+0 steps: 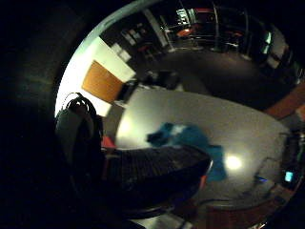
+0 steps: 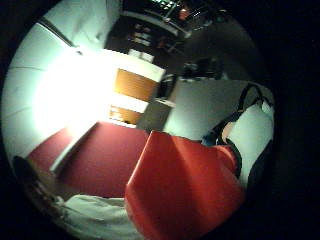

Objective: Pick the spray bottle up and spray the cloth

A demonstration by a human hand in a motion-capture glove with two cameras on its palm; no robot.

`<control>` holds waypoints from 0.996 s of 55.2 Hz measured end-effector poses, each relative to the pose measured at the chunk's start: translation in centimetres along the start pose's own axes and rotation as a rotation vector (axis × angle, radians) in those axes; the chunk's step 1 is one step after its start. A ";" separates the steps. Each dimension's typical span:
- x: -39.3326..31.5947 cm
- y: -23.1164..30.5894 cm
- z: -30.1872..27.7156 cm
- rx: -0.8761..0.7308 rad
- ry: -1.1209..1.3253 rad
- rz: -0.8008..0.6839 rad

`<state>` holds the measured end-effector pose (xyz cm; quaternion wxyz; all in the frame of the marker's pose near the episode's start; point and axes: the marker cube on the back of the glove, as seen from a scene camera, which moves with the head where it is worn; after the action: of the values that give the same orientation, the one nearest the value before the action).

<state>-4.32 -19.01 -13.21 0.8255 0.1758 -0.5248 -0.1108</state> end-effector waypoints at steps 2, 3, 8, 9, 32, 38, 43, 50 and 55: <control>0.8 0.7 1.7 -0.048 0.012 0.004; 1.3 0.9 2.5 -0.064 0.017 0.006; 4.2 -0.2 6.0 0.072 0.078 0.024; 5.3 -0.2 6.8 0.081 0.128 0.030; 18.0 2.1 12.5 0.137 0.366 0.181; 17.6 2.8 23.3 0.045 0.094 0.210; 20.4 2.9 27.8 0.040 0.138 0.204; 21.1 4.3 30.0 -0.089 0.015 0.236; 21.0 3.7 31.4 -0.054 -0.093 0.241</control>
<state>-23.83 -28.75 17.82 0.8119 0.0839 -0.5768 -0.0329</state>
